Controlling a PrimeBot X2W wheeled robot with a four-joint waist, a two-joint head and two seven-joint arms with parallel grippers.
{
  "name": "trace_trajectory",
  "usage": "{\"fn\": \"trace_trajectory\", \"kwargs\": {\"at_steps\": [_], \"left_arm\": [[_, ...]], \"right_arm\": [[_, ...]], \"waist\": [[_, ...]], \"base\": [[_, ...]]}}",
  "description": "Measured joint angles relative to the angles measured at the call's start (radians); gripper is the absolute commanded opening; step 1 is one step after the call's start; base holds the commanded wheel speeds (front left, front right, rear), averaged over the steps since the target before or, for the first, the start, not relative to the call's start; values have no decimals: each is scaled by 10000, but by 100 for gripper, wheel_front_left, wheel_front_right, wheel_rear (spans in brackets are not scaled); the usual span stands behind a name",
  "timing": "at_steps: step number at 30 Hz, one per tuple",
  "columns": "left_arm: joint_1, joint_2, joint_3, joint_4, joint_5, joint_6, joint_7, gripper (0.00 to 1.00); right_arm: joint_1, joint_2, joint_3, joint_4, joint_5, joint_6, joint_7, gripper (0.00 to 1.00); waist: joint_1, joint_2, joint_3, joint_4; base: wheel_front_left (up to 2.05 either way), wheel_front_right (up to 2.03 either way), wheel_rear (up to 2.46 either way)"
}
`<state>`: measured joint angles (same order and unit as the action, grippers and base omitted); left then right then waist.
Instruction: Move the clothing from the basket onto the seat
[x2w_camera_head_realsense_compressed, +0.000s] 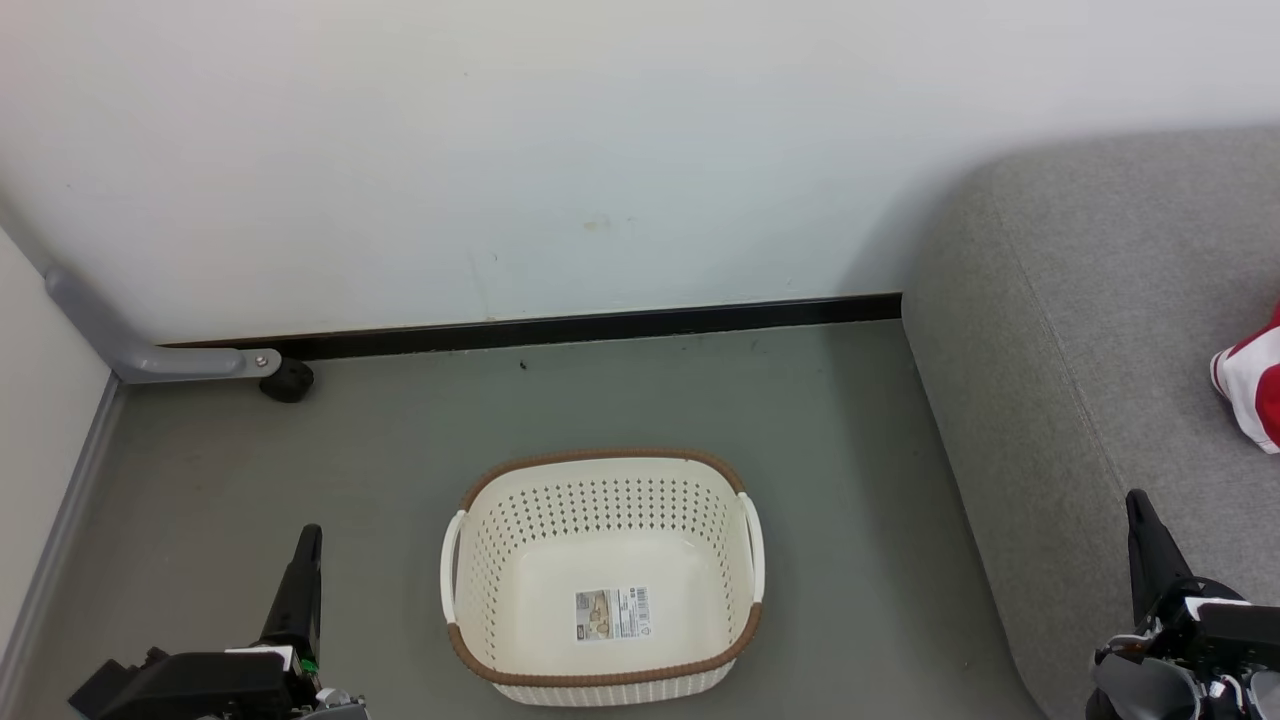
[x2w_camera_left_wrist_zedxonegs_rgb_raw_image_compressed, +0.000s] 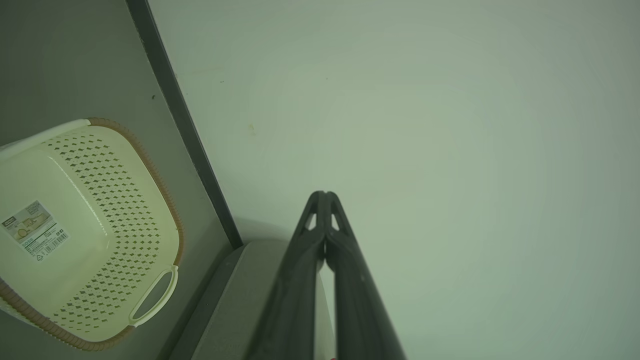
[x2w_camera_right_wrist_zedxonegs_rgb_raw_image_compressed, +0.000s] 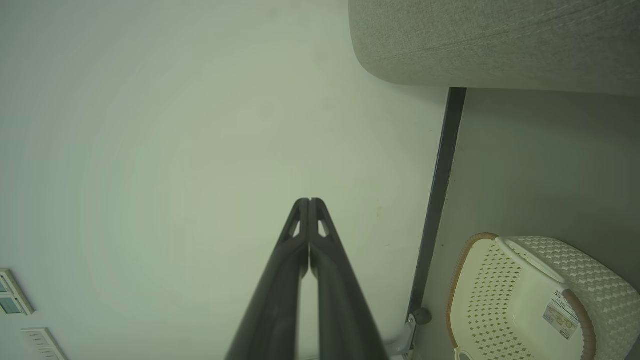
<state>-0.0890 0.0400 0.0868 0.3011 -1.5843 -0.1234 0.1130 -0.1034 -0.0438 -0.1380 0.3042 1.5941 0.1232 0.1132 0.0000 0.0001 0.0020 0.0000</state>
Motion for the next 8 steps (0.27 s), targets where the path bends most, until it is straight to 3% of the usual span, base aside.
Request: {"fn": "trace_trajectory", "kwargs": {"at_steps": [8], "left_arm": [[0,0,0,-2,0,0,0,0]], "right_arm": [[1,0,0,0,0,0,0,0]], "waist": [[0,-1,0,0]], "base": [[0,0,0]]}}
